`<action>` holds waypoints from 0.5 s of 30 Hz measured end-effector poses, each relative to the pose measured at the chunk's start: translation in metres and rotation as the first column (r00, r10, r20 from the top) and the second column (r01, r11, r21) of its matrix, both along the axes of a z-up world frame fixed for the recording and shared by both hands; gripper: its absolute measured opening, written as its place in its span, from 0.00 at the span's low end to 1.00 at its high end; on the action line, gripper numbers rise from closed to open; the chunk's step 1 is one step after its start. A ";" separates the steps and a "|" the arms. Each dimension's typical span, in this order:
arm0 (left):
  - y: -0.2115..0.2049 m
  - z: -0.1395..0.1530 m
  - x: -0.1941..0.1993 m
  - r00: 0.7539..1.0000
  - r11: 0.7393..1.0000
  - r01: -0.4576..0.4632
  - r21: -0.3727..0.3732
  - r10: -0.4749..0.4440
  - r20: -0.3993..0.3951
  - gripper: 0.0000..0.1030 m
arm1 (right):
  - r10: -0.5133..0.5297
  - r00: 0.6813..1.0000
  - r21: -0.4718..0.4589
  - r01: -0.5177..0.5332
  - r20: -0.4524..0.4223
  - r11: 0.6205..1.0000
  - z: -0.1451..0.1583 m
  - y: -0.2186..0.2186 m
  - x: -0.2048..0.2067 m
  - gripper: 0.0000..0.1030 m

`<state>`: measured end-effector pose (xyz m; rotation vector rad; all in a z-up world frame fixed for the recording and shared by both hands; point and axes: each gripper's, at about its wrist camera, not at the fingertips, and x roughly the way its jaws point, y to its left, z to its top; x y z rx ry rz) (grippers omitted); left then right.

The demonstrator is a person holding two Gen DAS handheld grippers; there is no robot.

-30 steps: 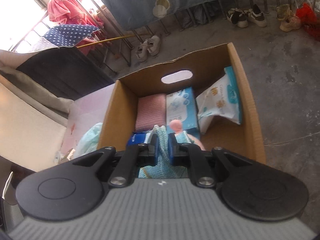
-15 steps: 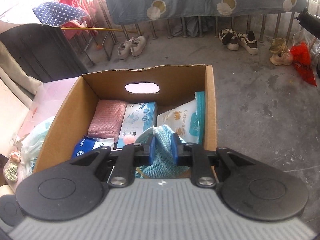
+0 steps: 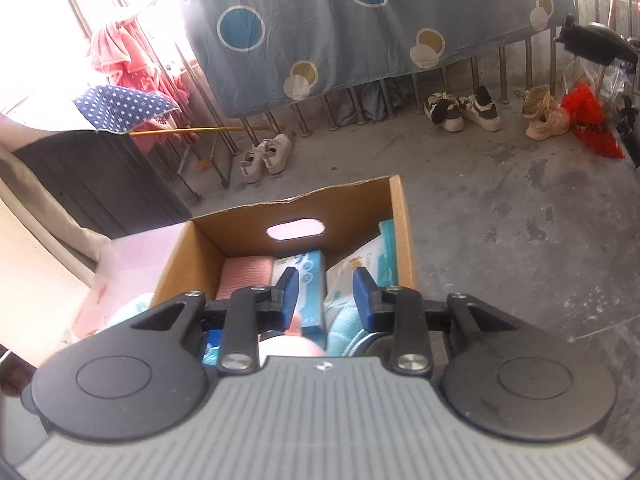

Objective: Organize soft objects
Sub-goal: 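Carry the blue towel into the box and open the right gripper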

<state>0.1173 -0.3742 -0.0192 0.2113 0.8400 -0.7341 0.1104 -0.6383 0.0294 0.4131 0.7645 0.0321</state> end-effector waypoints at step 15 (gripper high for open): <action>0.123 0.042 -0.015 0.983 0.985 -0.170 -0.005 0.170 0.063 0.63 | 0.016 0.983 0.301 0.041 -0.184 0.953 -0.085 0.045 -0.004 0.43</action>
